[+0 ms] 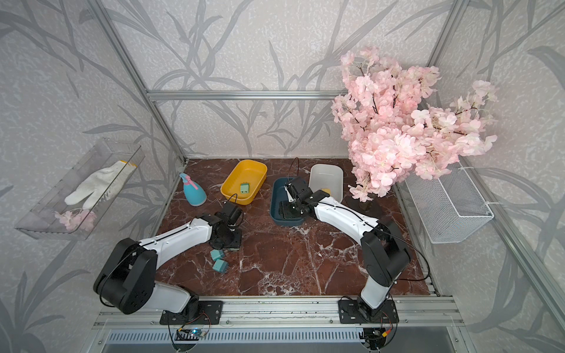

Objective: Place the plugs by color into the storage box
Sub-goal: Pick up the plug from the center of the board.

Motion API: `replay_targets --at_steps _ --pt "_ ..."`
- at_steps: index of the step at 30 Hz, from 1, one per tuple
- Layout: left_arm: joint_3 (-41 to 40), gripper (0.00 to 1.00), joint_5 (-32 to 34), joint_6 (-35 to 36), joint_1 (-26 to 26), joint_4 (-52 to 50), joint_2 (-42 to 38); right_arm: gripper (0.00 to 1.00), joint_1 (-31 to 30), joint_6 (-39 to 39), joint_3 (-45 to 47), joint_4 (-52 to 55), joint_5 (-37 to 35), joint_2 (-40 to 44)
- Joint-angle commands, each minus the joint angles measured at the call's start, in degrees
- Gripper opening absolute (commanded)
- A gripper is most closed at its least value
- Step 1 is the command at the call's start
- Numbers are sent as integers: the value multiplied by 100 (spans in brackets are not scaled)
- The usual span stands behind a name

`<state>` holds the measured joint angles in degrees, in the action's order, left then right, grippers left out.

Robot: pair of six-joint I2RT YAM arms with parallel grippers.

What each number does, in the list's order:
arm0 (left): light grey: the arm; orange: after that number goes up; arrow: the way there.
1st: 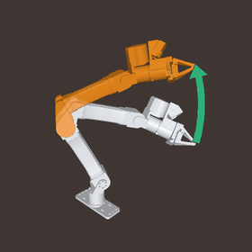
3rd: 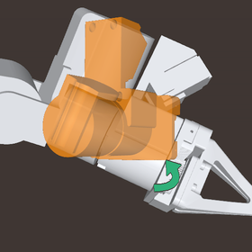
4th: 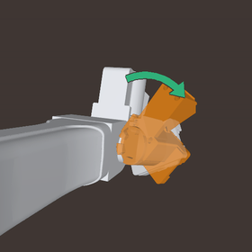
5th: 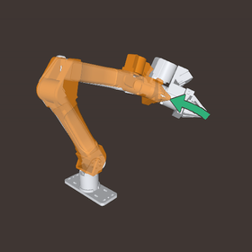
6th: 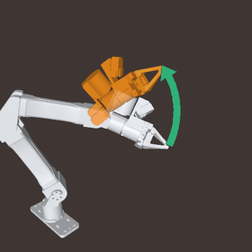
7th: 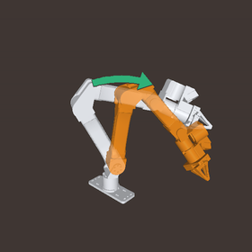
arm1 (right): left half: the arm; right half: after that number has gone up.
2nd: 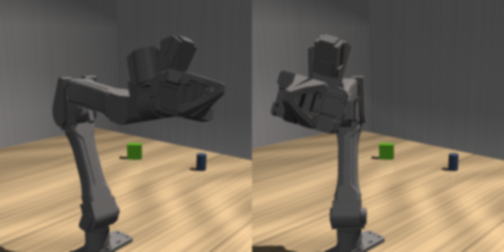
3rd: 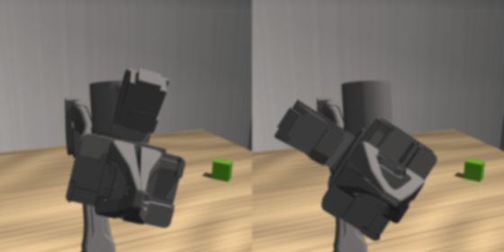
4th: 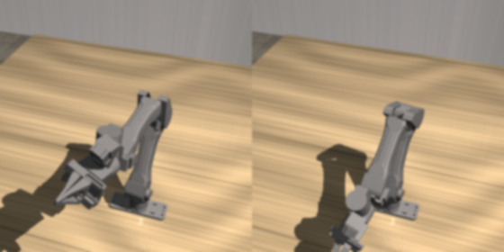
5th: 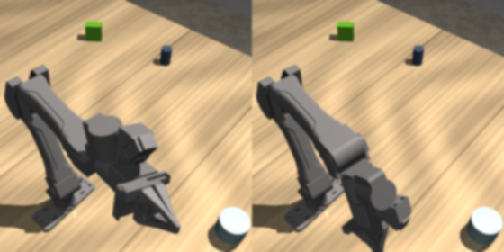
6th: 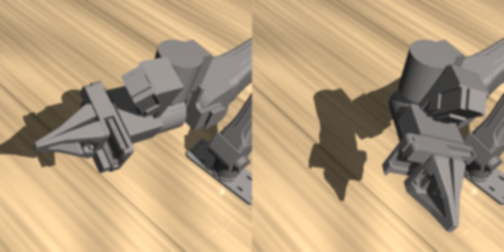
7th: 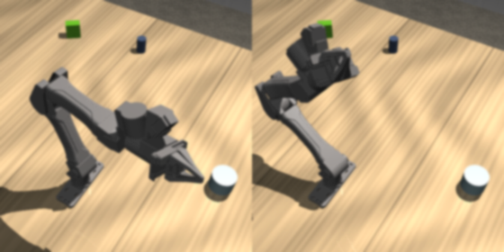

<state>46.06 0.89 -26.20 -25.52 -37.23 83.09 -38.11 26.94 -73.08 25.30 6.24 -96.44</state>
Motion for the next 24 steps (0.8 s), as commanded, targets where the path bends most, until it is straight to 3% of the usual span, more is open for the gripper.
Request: replay_targets --at_steps 1,7,13,24 --pt "289 44 237 109 -32 -286 -308 63 -12 -147 11 2 -283 301" --pt "1016 43 440 237 -17 -766 -514 64 -8 -233 78 -94 -462 554" --pt "2252 43 954 529 19 -1113 -185 64 -2 -353 -128 -34 -313 492" --pt "4133 42 787 1323 828 -657 1769 64 5 -453 -429 -16 -100 191"
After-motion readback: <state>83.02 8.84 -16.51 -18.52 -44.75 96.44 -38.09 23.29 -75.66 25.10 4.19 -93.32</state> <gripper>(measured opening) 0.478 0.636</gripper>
